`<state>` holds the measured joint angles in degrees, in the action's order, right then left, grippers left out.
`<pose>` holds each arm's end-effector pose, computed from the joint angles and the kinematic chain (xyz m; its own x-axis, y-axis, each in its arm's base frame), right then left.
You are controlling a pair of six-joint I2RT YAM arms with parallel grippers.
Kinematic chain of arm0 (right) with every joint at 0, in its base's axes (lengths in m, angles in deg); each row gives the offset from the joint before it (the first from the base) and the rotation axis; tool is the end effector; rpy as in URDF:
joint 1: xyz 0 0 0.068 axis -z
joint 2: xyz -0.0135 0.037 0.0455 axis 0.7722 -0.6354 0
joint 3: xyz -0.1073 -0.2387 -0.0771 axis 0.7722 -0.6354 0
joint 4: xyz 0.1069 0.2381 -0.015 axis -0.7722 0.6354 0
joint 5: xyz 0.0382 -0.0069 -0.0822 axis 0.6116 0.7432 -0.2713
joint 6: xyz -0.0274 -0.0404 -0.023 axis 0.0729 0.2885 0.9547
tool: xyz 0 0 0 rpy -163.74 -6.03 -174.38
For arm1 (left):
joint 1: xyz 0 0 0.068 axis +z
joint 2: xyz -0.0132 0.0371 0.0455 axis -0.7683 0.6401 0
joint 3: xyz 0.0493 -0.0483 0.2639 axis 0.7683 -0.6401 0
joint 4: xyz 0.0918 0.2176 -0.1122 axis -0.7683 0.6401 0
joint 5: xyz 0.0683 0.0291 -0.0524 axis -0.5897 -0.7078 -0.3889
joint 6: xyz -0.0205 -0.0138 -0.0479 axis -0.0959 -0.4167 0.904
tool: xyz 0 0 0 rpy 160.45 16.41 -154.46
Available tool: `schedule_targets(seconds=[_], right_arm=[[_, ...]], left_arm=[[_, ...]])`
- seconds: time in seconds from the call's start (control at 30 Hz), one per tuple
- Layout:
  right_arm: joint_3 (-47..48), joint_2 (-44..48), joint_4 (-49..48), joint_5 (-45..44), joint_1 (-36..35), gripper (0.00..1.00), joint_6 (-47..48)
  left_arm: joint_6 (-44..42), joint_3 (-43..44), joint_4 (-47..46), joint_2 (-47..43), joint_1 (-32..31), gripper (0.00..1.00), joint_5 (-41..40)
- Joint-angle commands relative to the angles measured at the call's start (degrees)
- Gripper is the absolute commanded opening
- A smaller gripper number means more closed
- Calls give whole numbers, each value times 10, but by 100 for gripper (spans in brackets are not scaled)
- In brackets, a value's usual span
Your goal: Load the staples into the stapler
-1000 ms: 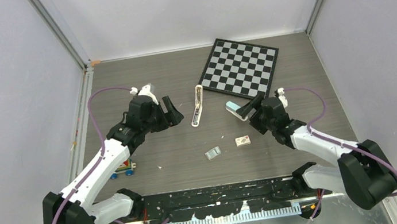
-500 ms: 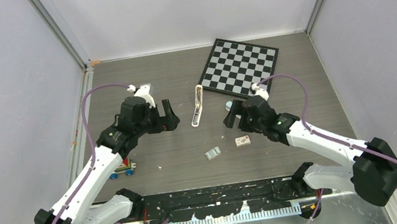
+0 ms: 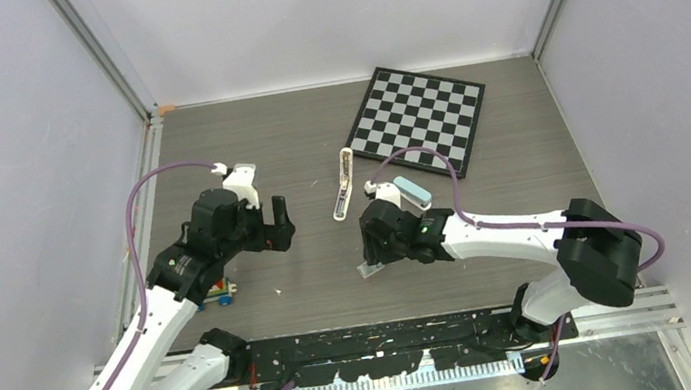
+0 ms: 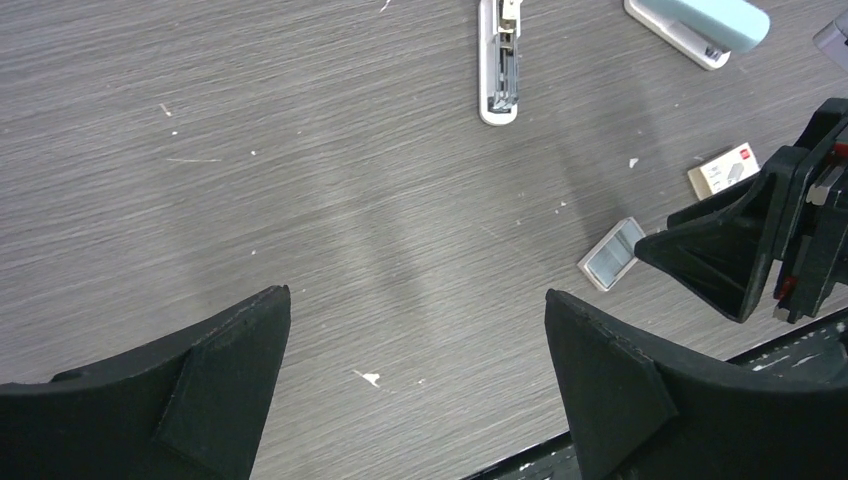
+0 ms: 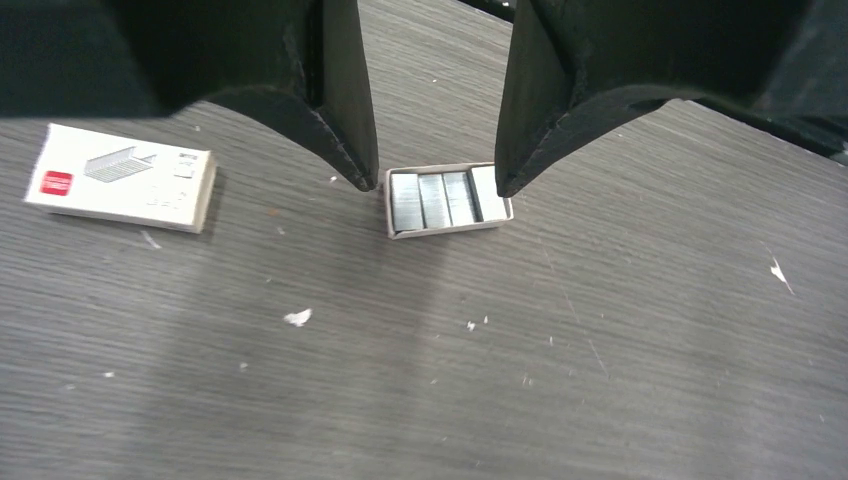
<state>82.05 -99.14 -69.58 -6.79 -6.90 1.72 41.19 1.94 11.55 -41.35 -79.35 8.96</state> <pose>0.1607 0.2357 0.1998 -0.8210 -0.0485 -0.5689 -0.2415 0.9324 0.2690 0.1511 -0.0827 0.3178 -0.6185 0.0082 -0.7857 0.2906 0.9314 -0.2190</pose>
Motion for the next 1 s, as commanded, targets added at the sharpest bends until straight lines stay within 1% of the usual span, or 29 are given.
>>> schedule_targets(seconds=[0.0, 0.23, 0.63, 0.97], right_arm=[[32, -11, -3, -17, -9, 46, 13], [67, -43, 47, -50, -17, 43, 35], [94, -100, 60, -47, -34, 37, 31], [99, -98, 54, -32, -44, 36, 30]], left_arm=[[-31, -6, 10, -27, 0, 100, -20], [-32, -11, 3, -49, 0, 100, -23], [-33, -13, 2, -58, 0, 100, -36], [-34, -13, 2, -60, 0, 100, -43]])
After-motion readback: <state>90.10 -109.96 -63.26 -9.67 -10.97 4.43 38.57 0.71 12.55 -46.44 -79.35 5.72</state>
